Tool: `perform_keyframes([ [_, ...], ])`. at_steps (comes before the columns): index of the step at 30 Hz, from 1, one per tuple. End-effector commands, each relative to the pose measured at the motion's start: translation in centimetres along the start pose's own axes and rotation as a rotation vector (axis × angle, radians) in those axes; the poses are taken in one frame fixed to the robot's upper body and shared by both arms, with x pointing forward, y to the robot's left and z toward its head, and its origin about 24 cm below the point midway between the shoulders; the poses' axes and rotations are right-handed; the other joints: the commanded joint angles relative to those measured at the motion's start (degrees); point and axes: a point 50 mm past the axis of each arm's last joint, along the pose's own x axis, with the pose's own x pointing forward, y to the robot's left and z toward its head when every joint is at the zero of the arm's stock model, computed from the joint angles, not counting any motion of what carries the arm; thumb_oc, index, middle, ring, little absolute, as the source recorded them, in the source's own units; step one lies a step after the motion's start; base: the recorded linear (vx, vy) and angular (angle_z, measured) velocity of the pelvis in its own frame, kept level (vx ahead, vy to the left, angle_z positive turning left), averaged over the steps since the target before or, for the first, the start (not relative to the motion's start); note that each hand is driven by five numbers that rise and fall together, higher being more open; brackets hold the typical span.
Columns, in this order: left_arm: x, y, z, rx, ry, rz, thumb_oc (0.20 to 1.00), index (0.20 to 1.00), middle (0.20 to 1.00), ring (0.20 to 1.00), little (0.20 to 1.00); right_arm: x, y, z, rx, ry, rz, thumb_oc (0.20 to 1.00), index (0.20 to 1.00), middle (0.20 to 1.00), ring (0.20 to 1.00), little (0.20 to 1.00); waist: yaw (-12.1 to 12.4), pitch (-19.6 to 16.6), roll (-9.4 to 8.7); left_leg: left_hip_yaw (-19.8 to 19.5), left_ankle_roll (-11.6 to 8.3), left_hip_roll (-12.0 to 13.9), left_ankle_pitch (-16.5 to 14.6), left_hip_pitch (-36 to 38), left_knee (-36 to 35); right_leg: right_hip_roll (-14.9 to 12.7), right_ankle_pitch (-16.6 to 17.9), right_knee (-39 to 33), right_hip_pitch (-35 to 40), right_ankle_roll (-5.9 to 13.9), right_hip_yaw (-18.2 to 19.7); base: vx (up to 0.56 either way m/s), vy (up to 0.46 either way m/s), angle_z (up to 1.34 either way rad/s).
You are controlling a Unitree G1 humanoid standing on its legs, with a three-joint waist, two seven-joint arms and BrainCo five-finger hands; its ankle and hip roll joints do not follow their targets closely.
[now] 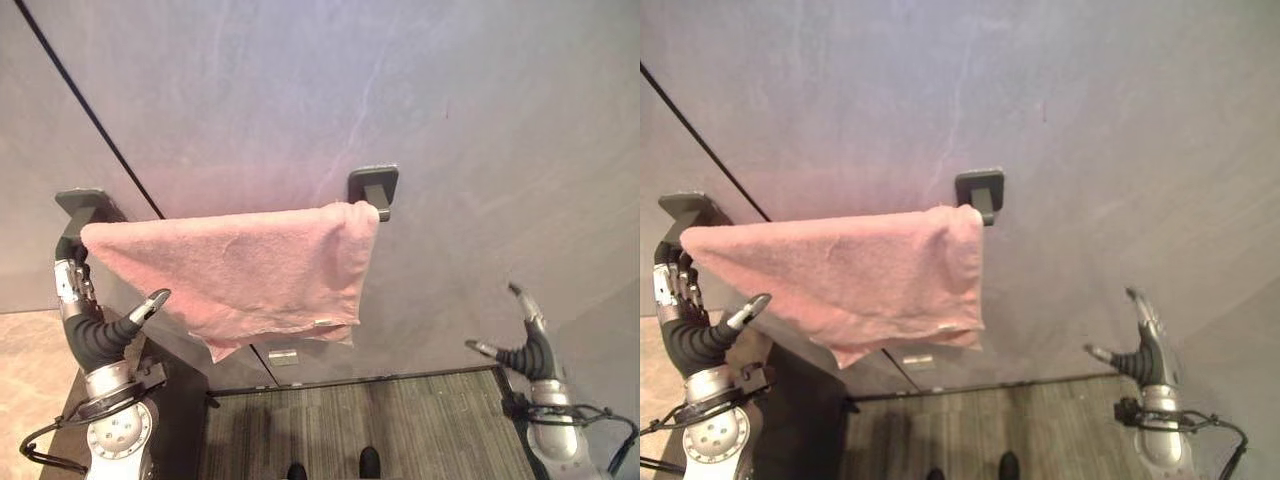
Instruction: Put brush and paste in cup on sink, flatten towel.
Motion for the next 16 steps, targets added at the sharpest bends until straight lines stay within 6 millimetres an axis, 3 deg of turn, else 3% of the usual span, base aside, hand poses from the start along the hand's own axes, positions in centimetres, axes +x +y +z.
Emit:
perform_keyframes([
  [1,-5.8,-0.5,-9.1,0.086,0.566,-0.235,1.0,1.0,1.0,1.0,1.0,2.1,1.6,1.2,0.088,-0.026,0.05,1.0,1.0,1.0,1.0,1.0,-1.5,-0.8,-4.13,-0.5,-3.89,4.5,1.5,-0.9,0.4,-9.4,0.4,0.5,1.8,7.54,-0.3,0.0,0.0,0.0],
  [3,-8.8,-0.2,-12.6,0.089,0.794,-0.202,1.0,1.0,1.0,1.0,1.0,1.3,4.7,-2.0,0.011,0.138,0.22,1.0,1.0,1.0,1.0,1.0,-1.3,-0.8,-3.96,-0.4,-4.03,4.5,1.7,-0.9,0.4,-9.4,0.5,0.5,1.7,7.43,-0.3,-0.02,-0.008,-0.06],
  [6,-11.2,0.3,-15.1,0.111,0.976,-0.15,1.0,1.0,1.0,1.0,1.0,0.3,7.3,-4.4,0.014,0.284,0.332,1.0,1.0,1.0,1.0,1.0,-1.1,-0.9,-3.93,-0.4,-4.15,4.5,1.9,-0.9,0.4,-9.4,0.6,0.5,1.6,7.32,-0.2,0.0,0.0,0.0],
  [16,-11.3,0.5,-15.9,0.212,0.998,-0.153,1.0,1.0,1.0,1.0,1.0,-0.8,9.6,-5.5,0.172,0.428,0.363,1.0,1.0,1.0,1.0,1.0,-0.9,-0.9,-3.96,-0.5,-4.24,4.4,2.0,-0.7,0.4,-9.5,0.5,0.5,1.9,7.23,-0.5,0.0,0.0,0.03],
])
